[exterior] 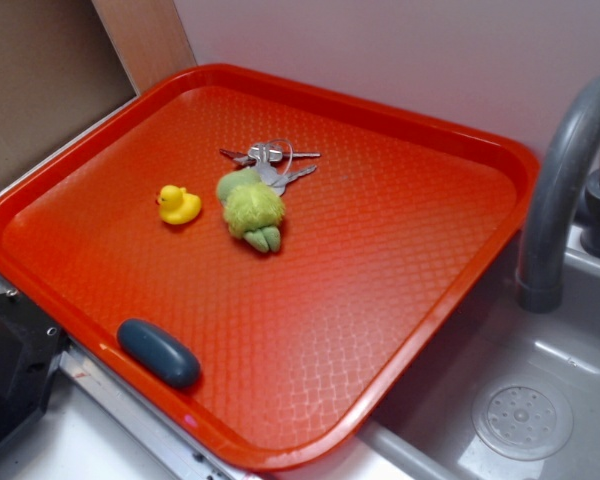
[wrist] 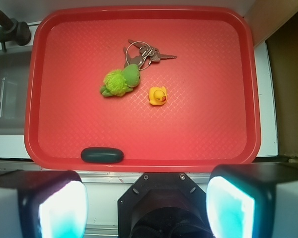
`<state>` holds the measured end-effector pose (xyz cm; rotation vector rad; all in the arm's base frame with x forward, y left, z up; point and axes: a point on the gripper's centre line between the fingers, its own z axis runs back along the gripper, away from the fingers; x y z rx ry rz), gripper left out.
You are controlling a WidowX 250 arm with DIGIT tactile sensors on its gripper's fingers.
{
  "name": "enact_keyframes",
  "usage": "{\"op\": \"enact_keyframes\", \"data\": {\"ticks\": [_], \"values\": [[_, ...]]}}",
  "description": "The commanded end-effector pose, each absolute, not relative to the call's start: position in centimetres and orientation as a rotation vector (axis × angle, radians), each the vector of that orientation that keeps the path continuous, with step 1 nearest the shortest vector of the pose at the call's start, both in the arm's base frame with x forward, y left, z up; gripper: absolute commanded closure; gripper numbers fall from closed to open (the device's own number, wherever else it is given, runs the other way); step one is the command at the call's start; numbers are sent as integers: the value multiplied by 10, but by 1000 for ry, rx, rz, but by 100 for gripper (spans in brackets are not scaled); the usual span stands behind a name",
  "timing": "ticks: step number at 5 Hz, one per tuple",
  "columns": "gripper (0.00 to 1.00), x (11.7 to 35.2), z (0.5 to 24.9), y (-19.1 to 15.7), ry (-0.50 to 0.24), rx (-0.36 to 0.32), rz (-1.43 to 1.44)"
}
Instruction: Grab the green animal.
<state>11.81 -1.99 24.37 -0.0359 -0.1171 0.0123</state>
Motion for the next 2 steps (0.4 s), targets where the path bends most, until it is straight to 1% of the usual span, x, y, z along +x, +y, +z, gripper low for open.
{"op": "enact_keyframes", "data": {"ticks": [1, 2], "values": [[0, 118, 244, -20, -117, -36, 12], [0, 128, 233, -31, -134, -28, 262]]}}
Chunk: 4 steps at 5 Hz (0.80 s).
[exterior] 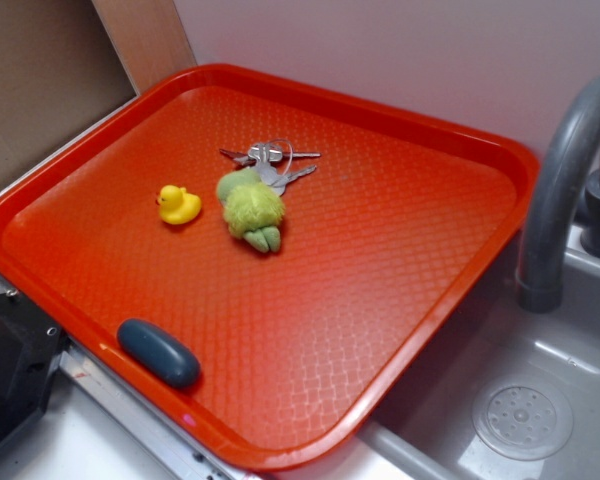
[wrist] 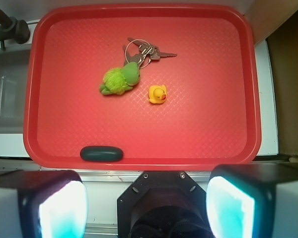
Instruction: Grab the green animal.
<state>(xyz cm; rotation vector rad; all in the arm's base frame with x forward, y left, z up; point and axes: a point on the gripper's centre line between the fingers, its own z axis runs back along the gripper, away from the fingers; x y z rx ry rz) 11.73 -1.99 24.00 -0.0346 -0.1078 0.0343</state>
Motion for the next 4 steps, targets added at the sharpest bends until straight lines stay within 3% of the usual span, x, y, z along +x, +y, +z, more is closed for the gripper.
{"op": "enact_keyframes", "data": {"ticks": [1, 2, 3, 4], "values": [[0, 144, 223, -38, -85, -47, 484], [0, 178, 189, -58, -15, -148, 629], [0, 203, 166, -62, 0, -172, 741], [0, 223, 143, -61, -50, -163, 910]]}}
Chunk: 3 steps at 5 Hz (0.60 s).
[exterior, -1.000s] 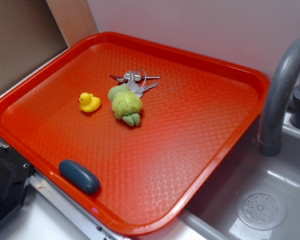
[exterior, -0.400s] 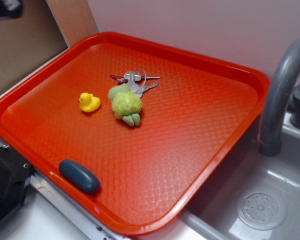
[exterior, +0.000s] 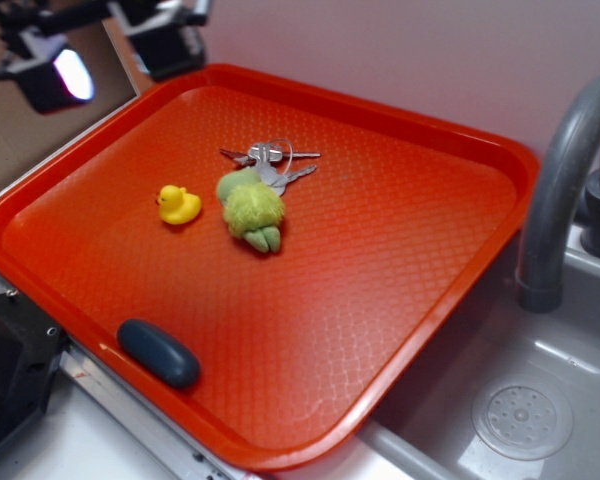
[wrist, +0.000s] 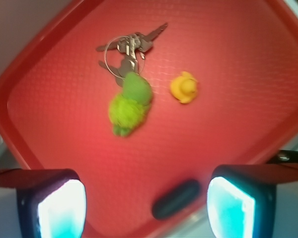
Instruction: Grab the green animal.
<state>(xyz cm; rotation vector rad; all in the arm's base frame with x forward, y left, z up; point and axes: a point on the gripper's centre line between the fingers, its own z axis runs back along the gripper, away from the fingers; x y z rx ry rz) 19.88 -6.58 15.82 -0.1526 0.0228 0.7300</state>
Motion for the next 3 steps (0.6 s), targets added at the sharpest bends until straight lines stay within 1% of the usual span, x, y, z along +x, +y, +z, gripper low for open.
{"op": "enact_keyframes", "data": {"ticks": [1, 3], "values": [[0, 231, 121, -70, -84, -66, 984], [0, 243, 72, -82, -55, 44, 973]]}}
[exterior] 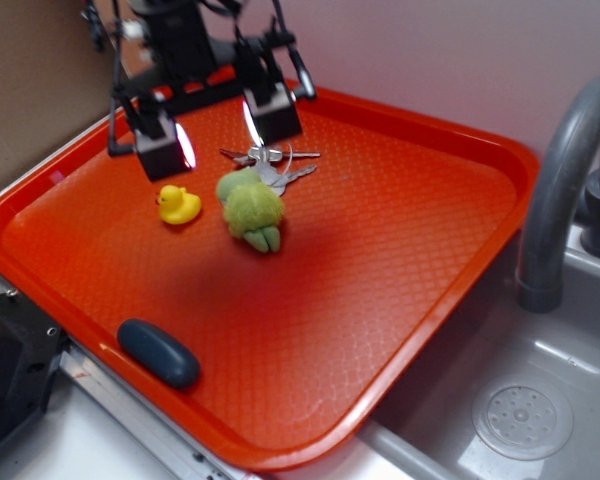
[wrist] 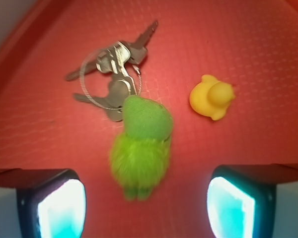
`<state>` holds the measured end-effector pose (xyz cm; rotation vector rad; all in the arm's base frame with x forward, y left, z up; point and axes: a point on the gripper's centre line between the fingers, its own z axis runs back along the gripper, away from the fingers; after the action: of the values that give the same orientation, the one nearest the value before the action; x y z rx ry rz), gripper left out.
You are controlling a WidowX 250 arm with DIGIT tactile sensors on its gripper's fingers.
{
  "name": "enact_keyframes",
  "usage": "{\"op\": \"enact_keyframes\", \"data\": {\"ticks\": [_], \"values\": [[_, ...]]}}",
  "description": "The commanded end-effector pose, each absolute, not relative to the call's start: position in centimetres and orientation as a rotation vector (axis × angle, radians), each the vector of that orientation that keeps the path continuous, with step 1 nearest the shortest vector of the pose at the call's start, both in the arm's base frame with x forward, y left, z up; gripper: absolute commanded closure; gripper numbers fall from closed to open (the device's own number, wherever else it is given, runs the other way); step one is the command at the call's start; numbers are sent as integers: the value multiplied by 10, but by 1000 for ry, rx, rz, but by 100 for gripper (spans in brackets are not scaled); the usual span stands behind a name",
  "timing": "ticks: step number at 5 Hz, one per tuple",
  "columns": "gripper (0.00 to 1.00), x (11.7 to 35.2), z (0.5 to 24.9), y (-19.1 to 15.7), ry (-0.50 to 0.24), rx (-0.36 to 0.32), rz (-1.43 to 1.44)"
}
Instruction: Grab the green animal.
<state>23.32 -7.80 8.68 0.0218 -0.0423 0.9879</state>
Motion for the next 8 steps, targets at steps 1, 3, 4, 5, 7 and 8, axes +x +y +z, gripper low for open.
{"op": "enact_keyframes", "data": {"ticks": [1, 3, 4, 5, 7, 8], "values": [[0, 244, 59, -76, -61, 76, 972], [0, 245, 31, -70, -49, 132, 953], [0, 245, 22, -70, -30, 148, 933], [100, 246, 20, -70, -27, 153, 901], [100, 242, 62, -76, -10, 44, 605], [100, 238, 109, -75, -16, -88, 356]]}}
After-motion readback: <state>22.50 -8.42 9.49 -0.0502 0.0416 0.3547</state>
